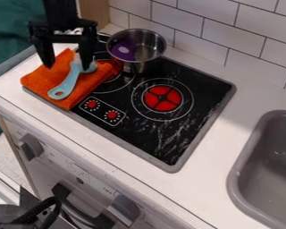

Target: Move the blue brush to the upper right corner of the stove

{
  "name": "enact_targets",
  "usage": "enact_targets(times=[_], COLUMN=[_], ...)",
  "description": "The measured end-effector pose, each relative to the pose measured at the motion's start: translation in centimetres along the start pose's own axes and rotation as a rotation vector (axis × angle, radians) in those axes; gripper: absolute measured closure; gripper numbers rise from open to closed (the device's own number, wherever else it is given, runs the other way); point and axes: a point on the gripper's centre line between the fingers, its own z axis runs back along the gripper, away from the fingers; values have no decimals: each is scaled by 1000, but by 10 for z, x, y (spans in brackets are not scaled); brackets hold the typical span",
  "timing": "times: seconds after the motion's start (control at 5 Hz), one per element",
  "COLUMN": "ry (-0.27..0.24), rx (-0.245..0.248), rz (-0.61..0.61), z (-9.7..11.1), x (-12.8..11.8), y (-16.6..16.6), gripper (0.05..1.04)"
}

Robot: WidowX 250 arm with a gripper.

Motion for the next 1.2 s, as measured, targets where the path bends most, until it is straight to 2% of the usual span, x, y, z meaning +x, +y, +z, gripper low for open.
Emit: enact_targets(times=[0.2, 0.4, 0.6, 1.0, 1.2], ry=[22, 45, 47, 48, 9], rx=[-2, 0, 11, 31, 49], rz=[3, 1, -5, -21, -47], z=[-10, -21, -21, -20, -3], x=[1, 6, 6, 9, 9], y=[-3, -6, -6, -9, -19], gripper=[82, 140, 361, 363, 363])
